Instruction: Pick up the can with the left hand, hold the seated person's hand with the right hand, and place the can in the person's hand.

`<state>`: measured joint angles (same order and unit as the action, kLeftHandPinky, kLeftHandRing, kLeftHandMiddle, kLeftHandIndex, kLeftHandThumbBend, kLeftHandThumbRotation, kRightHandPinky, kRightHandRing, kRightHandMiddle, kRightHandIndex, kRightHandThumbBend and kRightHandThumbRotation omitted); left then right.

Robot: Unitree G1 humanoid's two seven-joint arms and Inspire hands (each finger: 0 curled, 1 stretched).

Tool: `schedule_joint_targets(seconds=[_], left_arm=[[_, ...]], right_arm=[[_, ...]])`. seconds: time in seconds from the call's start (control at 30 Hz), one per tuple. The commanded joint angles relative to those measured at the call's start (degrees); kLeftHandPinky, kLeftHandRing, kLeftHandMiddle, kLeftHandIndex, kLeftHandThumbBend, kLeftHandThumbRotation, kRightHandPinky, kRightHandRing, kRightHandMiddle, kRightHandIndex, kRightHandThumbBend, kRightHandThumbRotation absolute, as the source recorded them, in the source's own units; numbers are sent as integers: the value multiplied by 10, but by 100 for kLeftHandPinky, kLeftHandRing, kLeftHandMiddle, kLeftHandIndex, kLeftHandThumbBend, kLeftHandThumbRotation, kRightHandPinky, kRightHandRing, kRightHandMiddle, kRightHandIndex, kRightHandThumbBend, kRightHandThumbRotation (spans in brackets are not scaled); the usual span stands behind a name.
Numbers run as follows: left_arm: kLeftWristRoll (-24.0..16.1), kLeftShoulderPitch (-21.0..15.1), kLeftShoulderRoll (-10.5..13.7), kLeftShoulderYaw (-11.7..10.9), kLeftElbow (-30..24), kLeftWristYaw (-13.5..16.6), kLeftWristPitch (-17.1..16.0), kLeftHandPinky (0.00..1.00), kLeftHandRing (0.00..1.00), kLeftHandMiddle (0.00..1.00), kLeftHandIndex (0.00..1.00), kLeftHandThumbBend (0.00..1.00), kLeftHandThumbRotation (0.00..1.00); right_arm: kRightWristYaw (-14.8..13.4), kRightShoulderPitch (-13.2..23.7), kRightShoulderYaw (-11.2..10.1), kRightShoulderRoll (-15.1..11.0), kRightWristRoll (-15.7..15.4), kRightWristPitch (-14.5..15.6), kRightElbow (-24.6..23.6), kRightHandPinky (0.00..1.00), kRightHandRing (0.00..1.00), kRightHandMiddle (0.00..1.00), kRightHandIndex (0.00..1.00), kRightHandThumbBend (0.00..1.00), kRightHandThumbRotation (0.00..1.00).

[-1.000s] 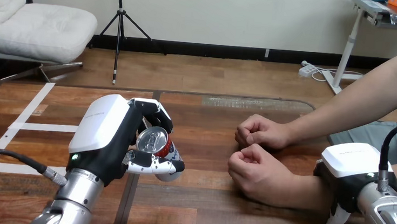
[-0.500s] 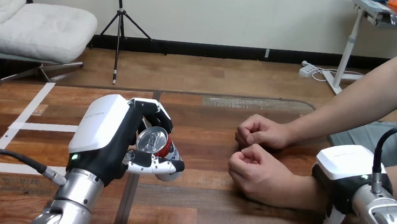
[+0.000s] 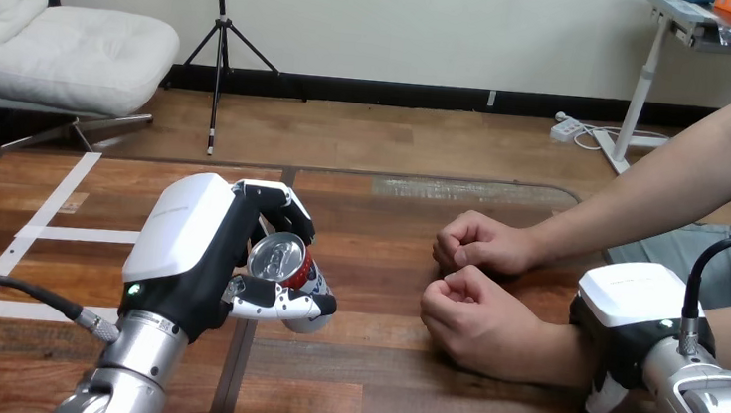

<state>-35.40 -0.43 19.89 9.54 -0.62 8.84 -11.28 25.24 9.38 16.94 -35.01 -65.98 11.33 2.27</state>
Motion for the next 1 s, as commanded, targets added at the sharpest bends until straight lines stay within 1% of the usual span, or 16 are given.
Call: schedule_joint_targets(seconds=[0.0,0.2,0.33,0.5,0.73,0.97], left_arm=[[1,-24,8,-19,-37,9,-12,27,33,40,43,70,0],[0,-22,8,-20,-39,7,-11,27,33,40,43,70,0],[0,-21,7,-21,-41,5,-9,27,33,40,43,70,0],[0,-19,7,-22,-42,4,-8,28,33,40,43,70,0],[1,-19,7,-23,-42,5,-11,28,33,40,43,70,0],[3,-20,9,-24,-38,6,-17,28,33,40,43,70,0]], right_arm=[[-25,37,7,13,11,-5,22,33,46,53,58,76,0],[-37,43,12,18,22,-2,37,28,41,49,56,80,3],[-57,45,14,19,25,-7,47,25,39,47,56,81,3],[-66,50,18,19,24,-9,58,22,34,44,56,82,1],[-97,52,20,20,32,-17,72,19,30,41,56,83,0],[-120,52,20,18,41,-26,80,16,26,37,53,83,0]])
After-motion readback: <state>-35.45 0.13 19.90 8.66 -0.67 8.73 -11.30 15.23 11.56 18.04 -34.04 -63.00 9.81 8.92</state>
